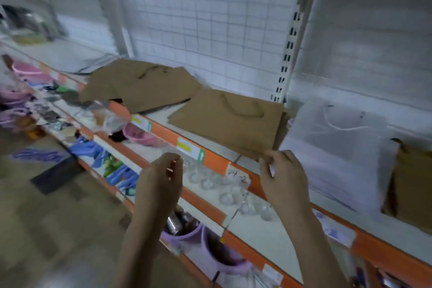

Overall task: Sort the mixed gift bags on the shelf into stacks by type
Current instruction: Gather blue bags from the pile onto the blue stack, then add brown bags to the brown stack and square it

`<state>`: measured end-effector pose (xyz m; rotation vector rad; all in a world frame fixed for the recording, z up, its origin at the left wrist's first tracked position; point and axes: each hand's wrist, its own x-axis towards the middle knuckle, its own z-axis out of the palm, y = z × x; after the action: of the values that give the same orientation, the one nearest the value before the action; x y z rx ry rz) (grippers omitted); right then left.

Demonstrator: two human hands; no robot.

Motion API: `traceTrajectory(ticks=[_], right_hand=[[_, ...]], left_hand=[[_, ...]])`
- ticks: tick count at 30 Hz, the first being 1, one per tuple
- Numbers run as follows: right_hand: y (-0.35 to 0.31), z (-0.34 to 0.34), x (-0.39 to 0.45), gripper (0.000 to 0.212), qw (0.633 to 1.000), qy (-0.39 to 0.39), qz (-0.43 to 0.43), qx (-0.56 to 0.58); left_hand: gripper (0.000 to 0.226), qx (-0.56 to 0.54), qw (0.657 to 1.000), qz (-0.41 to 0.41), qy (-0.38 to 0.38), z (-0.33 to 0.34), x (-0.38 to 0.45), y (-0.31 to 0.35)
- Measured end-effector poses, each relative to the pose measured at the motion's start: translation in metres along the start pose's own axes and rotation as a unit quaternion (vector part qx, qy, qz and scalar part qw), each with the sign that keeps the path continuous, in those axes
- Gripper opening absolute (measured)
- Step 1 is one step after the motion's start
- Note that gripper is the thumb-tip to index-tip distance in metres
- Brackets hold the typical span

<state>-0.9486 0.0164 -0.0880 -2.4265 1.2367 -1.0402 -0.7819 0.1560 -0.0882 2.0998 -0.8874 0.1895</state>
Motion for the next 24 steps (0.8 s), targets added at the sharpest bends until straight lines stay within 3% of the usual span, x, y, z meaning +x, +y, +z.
traceTrajectory(ticks=[12, 24], right_hand=[[-0.153, 0.170, 0.059, 0.020, 0.988, -0.097, -0.084, 0.085], [-0.254, 0.304, 0.168, 0.020, 0.986, -0.116, -0.033, 0.113]], left_hand=[[0.011, 0.018, 0.986, -0.151, 0.065, -0.065, 0.078, -0.180], [0.019, 0.033, 0.990, -0.127, 0.047, -0.089, 0.266, -0.287]])
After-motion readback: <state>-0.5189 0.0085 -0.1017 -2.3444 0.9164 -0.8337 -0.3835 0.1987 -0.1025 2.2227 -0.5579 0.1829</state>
